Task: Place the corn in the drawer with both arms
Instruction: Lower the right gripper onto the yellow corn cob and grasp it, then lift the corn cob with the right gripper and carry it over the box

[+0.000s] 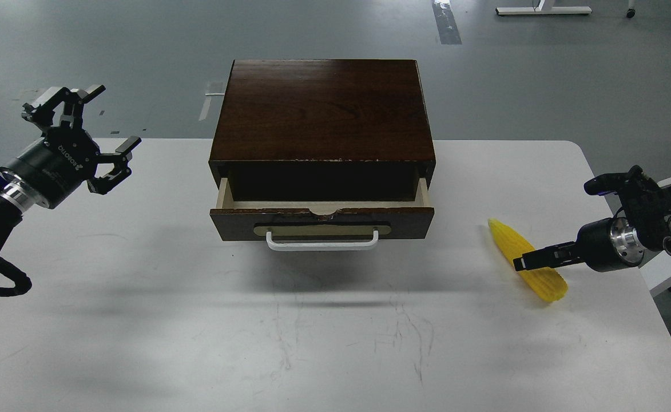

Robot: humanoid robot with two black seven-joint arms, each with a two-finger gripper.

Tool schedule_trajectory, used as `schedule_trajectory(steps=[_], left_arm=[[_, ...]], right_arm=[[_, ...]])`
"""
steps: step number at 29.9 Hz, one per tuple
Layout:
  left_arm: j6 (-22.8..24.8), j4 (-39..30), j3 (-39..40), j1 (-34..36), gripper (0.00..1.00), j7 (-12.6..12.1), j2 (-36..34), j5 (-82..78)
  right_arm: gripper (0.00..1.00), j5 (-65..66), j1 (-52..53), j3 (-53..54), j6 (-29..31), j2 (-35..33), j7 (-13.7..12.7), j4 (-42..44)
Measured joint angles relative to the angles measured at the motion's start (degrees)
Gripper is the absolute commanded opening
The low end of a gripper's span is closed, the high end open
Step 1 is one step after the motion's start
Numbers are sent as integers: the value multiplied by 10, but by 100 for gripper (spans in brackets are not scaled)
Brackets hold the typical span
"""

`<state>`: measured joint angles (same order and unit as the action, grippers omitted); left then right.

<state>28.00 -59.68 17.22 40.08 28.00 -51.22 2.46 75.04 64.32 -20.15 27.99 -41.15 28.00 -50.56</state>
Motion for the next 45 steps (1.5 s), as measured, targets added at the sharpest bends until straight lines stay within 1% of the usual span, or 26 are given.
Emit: schedule_trajectory(steps=[5,13,15,19,23,29,31,35,40,42,45], left_arm=[[0,-2,0,0,98,0,-2,-2],[0,-4,7,0,98,0,-5,-4],[0,-4,8,0,98,0,-5,-4],[0,-4,8,0,98,0,-6,-4],[0,-3,8,0,98,0,-6,-4],[0,-4,15,0,98,0,-5,-4],[0,-3,16,0,98,0,-5,-4],[0,-4,17,1,98,0,-5,-4],[0,-4,17,1,98,0,-7,-4],[0,-3,17,1,98,0,-8,-4],[0,-3,17,1,98,0,-12,-4]], right_arm=[[0,3,3,-4,0,-1,0,-1],[0,4,38,-9,0,-8,0,-11],[0,4,71,-9,0,-17,0,-26],[1,4,173,-9,0,-35,0,-62],[1,5,271,-27,0,-32,0,-79],[1,5,408,-69,0,39,0,-99],[2,4,445,-78,0,77,0,-100],[1,4,484,-85,0,149,0,-100],[1,4,502,-89,-8,238,0,-100],[1,5,509,-99,-22,262,0,-100],[1,7,521,-132,-64,295,0,-107]])
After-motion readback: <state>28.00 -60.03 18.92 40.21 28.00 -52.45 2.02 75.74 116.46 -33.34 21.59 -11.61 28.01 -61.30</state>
